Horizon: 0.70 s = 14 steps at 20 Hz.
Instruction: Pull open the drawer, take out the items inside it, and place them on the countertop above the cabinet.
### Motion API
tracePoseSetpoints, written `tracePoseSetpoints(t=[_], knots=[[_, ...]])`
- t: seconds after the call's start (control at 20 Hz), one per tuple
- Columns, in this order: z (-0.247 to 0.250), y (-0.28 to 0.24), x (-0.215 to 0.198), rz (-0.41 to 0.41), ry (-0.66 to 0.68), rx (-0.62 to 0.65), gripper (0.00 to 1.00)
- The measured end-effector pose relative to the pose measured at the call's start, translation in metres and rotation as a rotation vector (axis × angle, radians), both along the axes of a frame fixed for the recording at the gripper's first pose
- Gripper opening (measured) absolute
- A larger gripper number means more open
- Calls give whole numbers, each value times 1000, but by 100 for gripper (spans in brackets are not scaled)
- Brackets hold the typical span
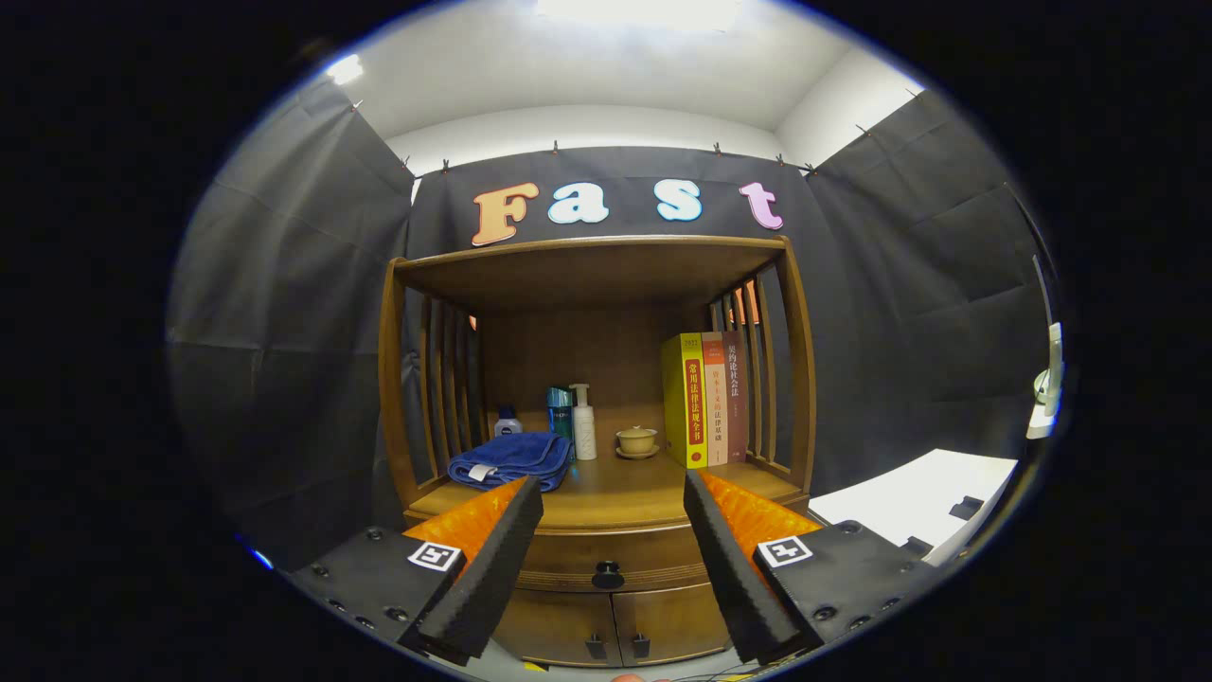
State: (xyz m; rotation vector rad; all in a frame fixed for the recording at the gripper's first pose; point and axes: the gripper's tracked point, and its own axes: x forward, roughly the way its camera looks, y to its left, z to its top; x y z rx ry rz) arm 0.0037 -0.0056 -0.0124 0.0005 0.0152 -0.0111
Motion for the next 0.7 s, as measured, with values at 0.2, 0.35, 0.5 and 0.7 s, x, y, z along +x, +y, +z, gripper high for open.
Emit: tracePoseSetpoints(t=[0.2, 0.35, 0.5, 0.7], knots=[[-3, 4, 2, 9, 4, 6, 98], [-9, 4, 5, 8, 6, -8, 98], [-13, 11, 16, 24, -16, -10, 98], [-40, 8, 50, 30, -29, -54, 98]])
